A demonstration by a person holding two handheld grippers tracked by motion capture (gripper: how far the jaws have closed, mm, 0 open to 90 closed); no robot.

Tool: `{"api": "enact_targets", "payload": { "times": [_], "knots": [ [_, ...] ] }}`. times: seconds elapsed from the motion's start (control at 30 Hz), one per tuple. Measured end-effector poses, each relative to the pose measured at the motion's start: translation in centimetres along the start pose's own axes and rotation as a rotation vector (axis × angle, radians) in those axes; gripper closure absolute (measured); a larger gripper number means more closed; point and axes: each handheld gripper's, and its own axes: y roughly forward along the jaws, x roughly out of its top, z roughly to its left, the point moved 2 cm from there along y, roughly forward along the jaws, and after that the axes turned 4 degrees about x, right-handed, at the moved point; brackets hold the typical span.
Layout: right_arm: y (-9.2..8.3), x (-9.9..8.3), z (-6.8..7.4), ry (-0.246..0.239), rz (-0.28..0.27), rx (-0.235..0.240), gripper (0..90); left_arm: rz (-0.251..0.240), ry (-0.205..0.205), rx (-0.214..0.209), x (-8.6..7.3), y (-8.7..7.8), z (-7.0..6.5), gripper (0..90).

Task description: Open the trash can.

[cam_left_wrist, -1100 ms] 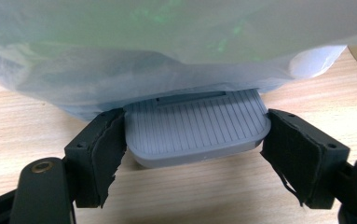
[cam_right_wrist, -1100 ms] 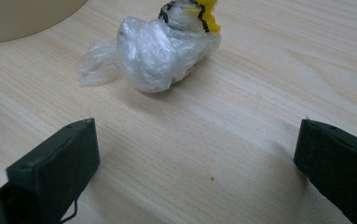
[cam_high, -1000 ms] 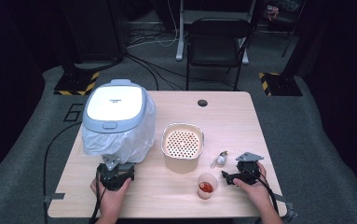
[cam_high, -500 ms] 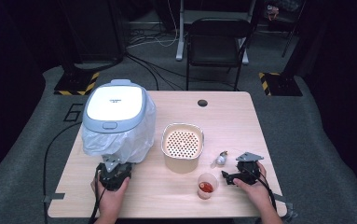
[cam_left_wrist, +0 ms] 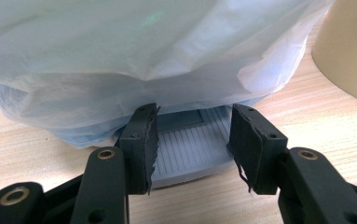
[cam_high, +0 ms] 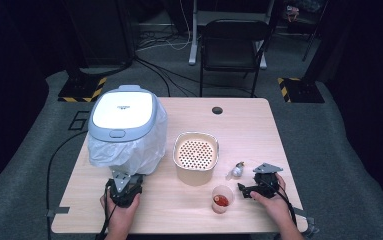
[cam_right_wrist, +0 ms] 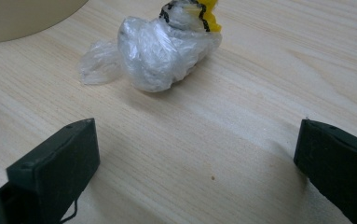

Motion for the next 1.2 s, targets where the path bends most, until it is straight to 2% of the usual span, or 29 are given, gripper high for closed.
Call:
{"api": "enact_targets", "payload": {
  "times": [0.17, 0.23, 0.27, 0.33, 0.4, 0.7, 0.8, 0.87, 0.9, 1.03, 1.13, 1.2],
  "knots": [
    [0.0, 0.0, 0.0, 0.000, 0.000, 0.000, 0.0, 0.020, -0.014, -0.003, 0.0, 0.3, 0.0, 51.8],
    [0.0, 0.0, 0.0, 0.000, 0.000, 0.000, 0.0, 0.064, 0.004, -0.007, 0.0, 0.5, 0.0, 51.9],
    [0.0, 0.0, 0.0, -0.001, 0.000, 0.000, 0.0, 0.063, -0.008, -0.006, 0.0, 0.7, -0.1, 52.1],
    [0.0, 0.0, 0.0, 0.000, 0.000, 0.000, 0.0, 0.081, 0.015, -0.003, 0.0, 0.6, -0.1, 52.8],
    [0.0, 0.0, 0.0, 0.002, 0.000, -0.001, 0.0, 0.081, -0.009, -0.015, 0.0, 0.7, 0.0, 52.8],
    [0.0, 0.0, 0.0, 0.003, 0.000, -0.003, 0.5, 0.080, -0.015, -0.019, 0.0, 0.9, 0.1, 52.9],
    [-0.1, 0.0, 0.0, -0.004, -0.007, 0.006, 4.3, 0.084, -0.012, -0.018, 0.0, 0.8, 0.1, 53.0],
    [-0.4, 0.0, 0.0, 0.001, -0.002, 0.007, 11.4, 0.082, -0.015, -0.019, 0.0, 0.8, 0.1, 52.9],
    [-0.5, 0.0, -0.1, -0.013, -0.014, 0.006, 15.9, 0.085, -0.011, -0.018, 0.0, 0.8, 0.1, 53.0],
    [-0.9, 0.1, -0.2, -0.007, -0.001, 0.007, 24.3, 0.091, -0.009, -0.019, 0.0, 0.8, 0.1, 53.0],
    [-1.5, 0.3, -0.2, -0.002, 0.012, 0.001, 25.6, 0.090, -0.010, -0.019, 0.0, 0.8, 0.1, 52.9],
    [-2.0, 0.6, -0.1, 0.003, -0.010, -0.003, 26.7, 0.091, -0.007, -0.019, 0.0, 0.8, 0.2, 53.0]
  ]
}}
